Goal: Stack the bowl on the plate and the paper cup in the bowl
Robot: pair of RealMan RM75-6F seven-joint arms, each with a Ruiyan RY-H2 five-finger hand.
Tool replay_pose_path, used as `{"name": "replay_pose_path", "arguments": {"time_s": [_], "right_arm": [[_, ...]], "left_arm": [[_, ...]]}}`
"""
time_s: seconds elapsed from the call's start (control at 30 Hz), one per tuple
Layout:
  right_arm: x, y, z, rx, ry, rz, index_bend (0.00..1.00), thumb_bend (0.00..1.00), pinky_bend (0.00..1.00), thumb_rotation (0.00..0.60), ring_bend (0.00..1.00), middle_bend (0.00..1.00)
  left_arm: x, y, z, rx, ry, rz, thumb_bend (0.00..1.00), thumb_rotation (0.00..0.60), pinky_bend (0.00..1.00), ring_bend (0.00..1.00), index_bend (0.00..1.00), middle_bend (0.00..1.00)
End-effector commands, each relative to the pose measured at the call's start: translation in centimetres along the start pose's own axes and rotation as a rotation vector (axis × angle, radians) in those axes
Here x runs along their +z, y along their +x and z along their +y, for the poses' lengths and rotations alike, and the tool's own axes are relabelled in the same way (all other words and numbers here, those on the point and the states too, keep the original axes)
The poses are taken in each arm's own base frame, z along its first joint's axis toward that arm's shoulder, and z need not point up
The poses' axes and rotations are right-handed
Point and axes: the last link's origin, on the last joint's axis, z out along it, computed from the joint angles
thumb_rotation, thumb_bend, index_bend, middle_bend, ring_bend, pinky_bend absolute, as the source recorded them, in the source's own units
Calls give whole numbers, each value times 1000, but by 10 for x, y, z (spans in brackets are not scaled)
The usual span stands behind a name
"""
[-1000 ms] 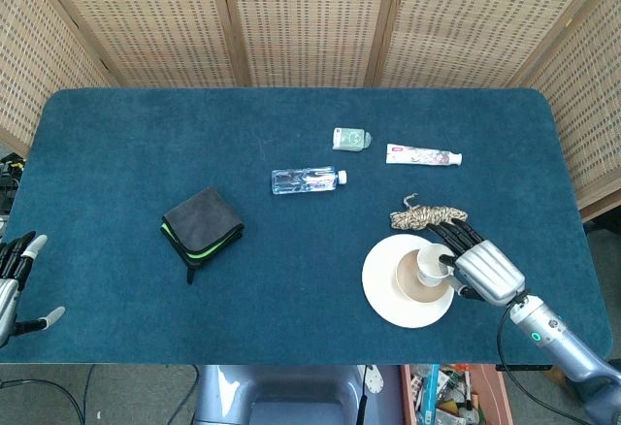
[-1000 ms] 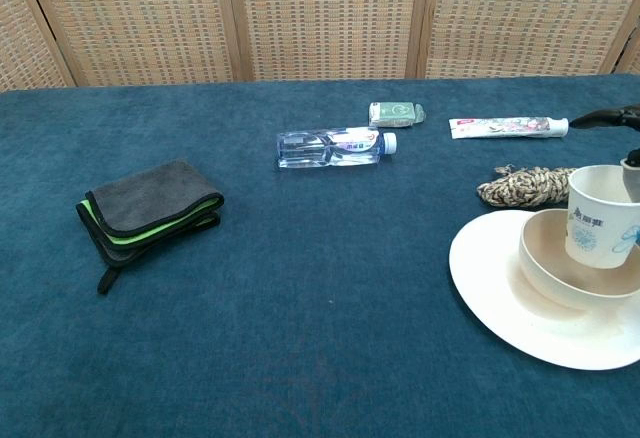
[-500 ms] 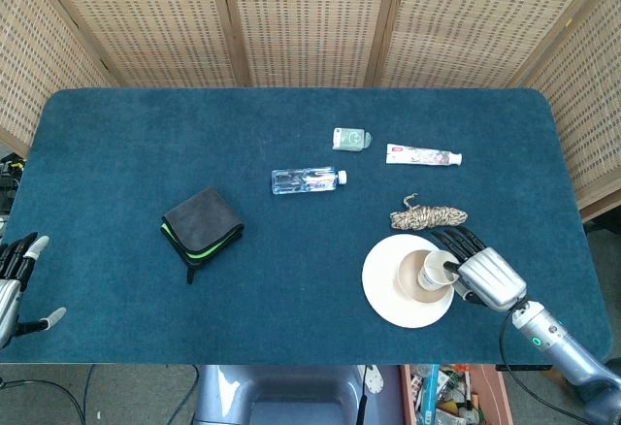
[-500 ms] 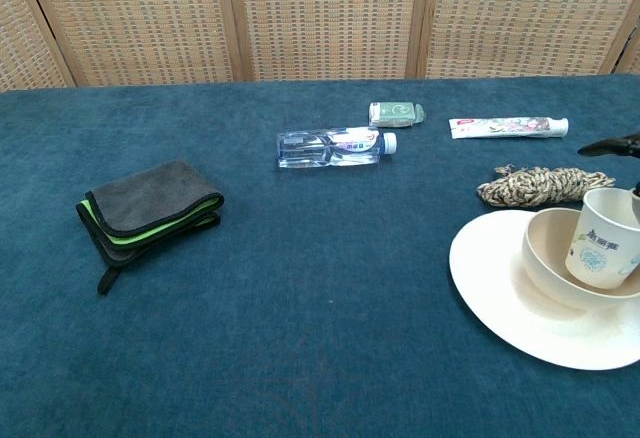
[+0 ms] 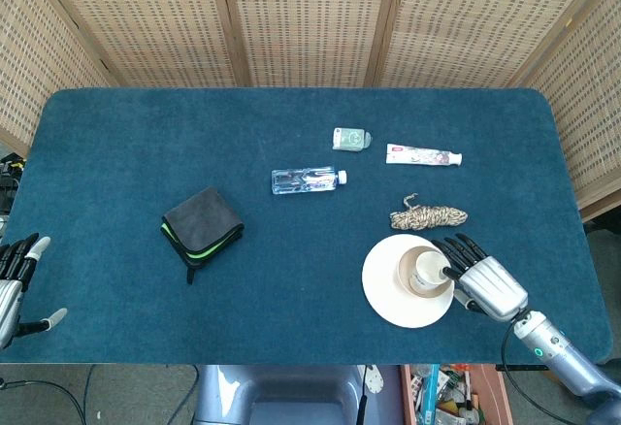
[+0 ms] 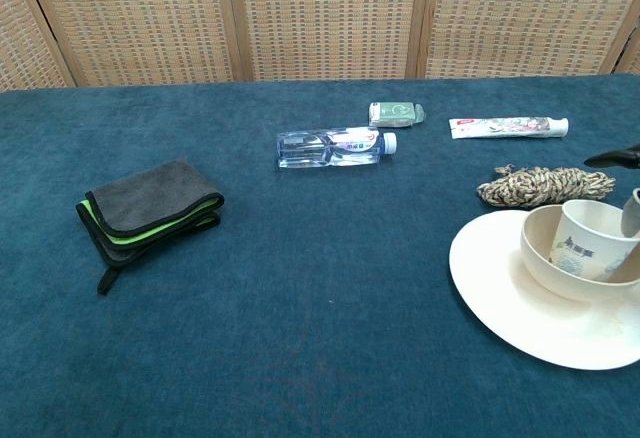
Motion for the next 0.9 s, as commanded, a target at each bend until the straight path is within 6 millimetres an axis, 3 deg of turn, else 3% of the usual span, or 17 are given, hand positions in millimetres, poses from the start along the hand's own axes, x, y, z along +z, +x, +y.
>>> {"name": "replay_pose_path", "arguments": {"time_s": [0.03,0.37,0.43,0.57,0.63,0.9], "right_arm": [[-3,1,-1,-4,-3,1,305,324,0,600,0,0],[-24,16,-4,-9,-11,49,242,315,0,600,0,0],[-31,25,-4,-4,-20,73,206,283,0,600,0,0],[-45,48,-4,13,-95,153,59,61,0,600,0,0],[-50,55,-6,34,-149,176,8,5,0,600,0,0],[-58,68,-23,106,-295,229,0,0,0,600,0,0]], "left_arm": [[0,0,0,0,1,0,0,600,0,0,0,0],[-1,1,0,-4,-3,4,0,600,0,0,0,0],[-1,1,0,-5,-4,6,0,600,0,0,0,0],[-2,3,1,-4,-11,18,0,600,0,0,0,0],[-4,3,2,-3,-16,27,0,600,0,0,0,0],[-10,7,2,-10,-35,59,0,600,0,0,0,0]]}}
